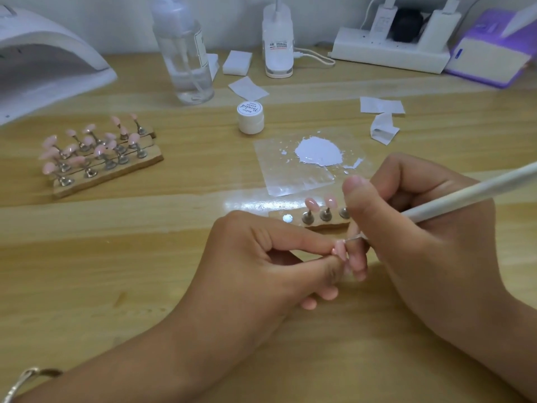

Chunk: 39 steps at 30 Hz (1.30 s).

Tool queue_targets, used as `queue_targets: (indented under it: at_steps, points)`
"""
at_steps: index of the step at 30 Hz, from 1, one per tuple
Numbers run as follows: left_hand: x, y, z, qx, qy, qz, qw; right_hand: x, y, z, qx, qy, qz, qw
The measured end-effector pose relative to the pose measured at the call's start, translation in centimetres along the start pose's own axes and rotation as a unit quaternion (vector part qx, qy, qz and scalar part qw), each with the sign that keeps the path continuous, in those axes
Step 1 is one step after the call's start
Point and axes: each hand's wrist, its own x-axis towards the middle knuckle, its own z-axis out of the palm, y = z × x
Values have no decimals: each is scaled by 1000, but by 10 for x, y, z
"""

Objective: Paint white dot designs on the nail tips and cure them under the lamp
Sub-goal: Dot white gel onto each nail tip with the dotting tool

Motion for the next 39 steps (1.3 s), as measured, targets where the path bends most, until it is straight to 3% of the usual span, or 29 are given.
queue_targets:
  at_steps: [28,39]
  points:
    - [-1,-3,1,-5,-2,17,1000,0,0,0,-35,-15,18,999]
    - [-1,-1,4,-38,36,2,999,16,-8,-15,60,46,-8,997]
